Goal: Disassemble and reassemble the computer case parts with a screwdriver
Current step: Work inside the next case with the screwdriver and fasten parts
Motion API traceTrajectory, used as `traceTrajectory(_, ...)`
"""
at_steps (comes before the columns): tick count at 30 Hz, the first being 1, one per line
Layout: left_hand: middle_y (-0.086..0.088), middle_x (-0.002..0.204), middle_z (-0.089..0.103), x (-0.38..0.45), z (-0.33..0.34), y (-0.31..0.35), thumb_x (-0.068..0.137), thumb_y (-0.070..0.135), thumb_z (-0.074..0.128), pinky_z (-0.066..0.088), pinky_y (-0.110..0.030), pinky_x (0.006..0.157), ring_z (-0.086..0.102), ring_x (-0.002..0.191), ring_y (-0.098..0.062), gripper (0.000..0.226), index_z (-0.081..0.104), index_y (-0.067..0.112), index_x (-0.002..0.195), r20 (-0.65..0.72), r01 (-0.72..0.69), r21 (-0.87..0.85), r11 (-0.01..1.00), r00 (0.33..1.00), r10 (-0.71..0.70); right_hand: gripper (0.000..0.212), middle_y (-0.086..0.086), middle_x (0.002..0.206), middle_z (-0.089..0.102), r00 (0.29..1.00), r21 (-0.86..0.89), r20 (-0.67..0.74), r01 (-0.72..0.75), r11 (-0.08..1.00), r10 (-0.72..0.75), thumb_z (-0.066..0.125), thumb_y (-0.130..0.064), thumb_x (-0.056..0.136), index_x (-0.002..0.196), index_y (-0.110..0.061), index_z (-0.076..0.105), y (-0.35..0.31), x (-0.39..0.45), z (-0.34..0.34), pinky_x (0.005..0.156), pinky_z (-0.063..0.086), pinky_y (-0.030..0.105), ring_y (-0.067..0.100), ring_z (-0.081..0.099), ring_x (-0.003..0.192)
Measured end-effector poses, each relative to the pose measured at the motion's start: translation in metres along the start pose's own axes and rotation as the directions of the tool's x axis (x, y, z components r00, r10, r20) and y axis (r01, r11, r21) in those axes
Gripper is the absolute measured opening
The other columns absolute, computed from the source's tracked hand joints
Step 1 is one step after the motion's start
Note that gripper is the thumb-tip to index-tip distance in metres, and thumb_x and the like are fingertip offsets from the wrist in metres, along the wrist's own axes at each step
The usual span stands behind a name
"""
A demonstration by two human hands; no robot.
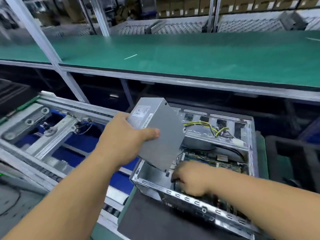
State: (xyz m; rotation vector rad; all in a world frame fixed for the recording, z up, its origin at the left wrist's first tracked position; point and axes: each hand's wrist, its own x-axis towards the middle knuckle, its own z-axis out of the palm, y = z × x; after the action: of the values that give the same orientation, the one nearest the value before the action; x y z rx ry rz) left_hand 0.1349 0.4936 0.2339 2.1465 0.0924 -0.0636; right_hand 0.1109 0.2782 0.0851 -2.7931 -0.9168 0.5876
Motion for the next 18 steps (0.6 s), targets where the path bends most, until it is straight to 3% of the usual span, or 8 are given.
traceTrajectory(3,0.025,0.085,0.072,-0.001,0.002,-0.004,0.042,0.064,0.088,0.059,-0.036,0.066,0.072,0.068,-0.003,0.066,0.062,0.038,0.097,-0.038,0.035,0.058,0.998,0.999,-0.033,0.039,0.011,0.137,0.061,0.995,-0.107,0.077,0.076,0.991,-0.068,0.045,-0.032,0.105,0.138,-0.021,0.062,0.017,0.032,0.012,0.111,0.041,0.042,0.032,0.050,0.132)
traceTrajectory(7,0.013,0.093,0.075,0.000,0.004,-0.004,0.043,0.062,0.088,0.062,-0.043,0.074,0.075,0.078,-0.013,0.072,0.064,0.034,0.105,-0.054,0.082,0.056,0.995,0.995,-0.079,0.038,0.005,0.144,0.056,0.982,-0.252,0.173,0.113,0.961,-0.070,0.038,-0.038,0.105,0.134,-0.029,0.061,0.028,0.068,0.021,0.105,0.042,0.050,0.033,0.043,0.133)
traceTrajectory(9,0.013,0.091,0.075,-0.001,0.004,-0.003,0.044,0.059,0.088,0.062,-0.039,0.069,0.075,0.075,-0.012,0.070,0.063,0.033,0.104,-0.074,0.102,0.037,0.994,0.992,-0.099,0.043,0.003,0.145,0.054,0.979,-0.319,0.203,0.061,0.946,0.006,0.034,-0.042,0.104,0.135,-0.028,0.060,0.032,0.080,0.024,0.102,0.039,0.051,0.031,0.041,0.132)
traceTrajectory(11,0.019,0.085,0.074,-0.002,0.004,-0.003,0.048,0.054,0.090,0.058,-0.027,0.055,0.074,0.069,-0.006,0.065,0.061,0.033,0.102,-0.081,0.107,0.015,0.994,0.991,-0.106,0.049,0.003,0.144,0.054,0.968,-0.323,0.230,-0.019,0.946,0.097,0.033,-0.046,0.102,0.135,-0.024,0.061,0.036,0.089,0.024,0.100,0.032,0.054,0.030,0.038,0.129)
traceTrajectory(13,0.024,0.083,0.073,-0.003,0.005,-0.003,0.052,0.049,0.092,0.052,-0.019,0.046,0.073,0.066,-0.003,0.061,0.060,0.032,0.102,-0.078,0.116,0.011,0.993,0.990,-0.115,0.042,0.001,0.140,0.054,0.945,-0.348,0.269,-0.082,0.934,0.183,0.042,-0.041,0.098,0.131,-0.026,0.063,0.039,0.095,0.021,0.099,0.028,0.055,0.030,0.034,0.126)
traceTrajectory(15,0.016,0.085,0.074,-0.004,0.006,-0.004,0.049,0.052,0.091,0.054,-0.023,0.049,0.073,0.067,-0.005,0.066,0.059,0.033,0.104,-0.085,0.140,0.030,0.990,0.987,-0.137,0.042,0.001,0.140,0.051,0.917,-0.336,0.300,-0.156,0.929,0.262,0.050,-0.037,0.093,0.132,-0.028,0.063,0.043,0.098,0.019,0.102,0.030,0.053,0.031,0.032,0.127)
traceTrajectory(18,0.011,0.095,0.074,-0.006,0.012,-0.008,0.044,0.056,0.090,0.061,-0.035,0.063,0.075,0.072,-0.009,0.073,0.057,0.033,0.106,-0.071,0.177,0.075,0.981,0.983,-0.172,0.052,0.004,0.143,0.050,0.918,-0.221,0.236,-0.269,0.937,0.319,0.052,-0.032,0.086,0.137,-0.025,0.060,0.055,0.097,0.016,0.102,0.041,0.047,0.031,0.038,0.131)
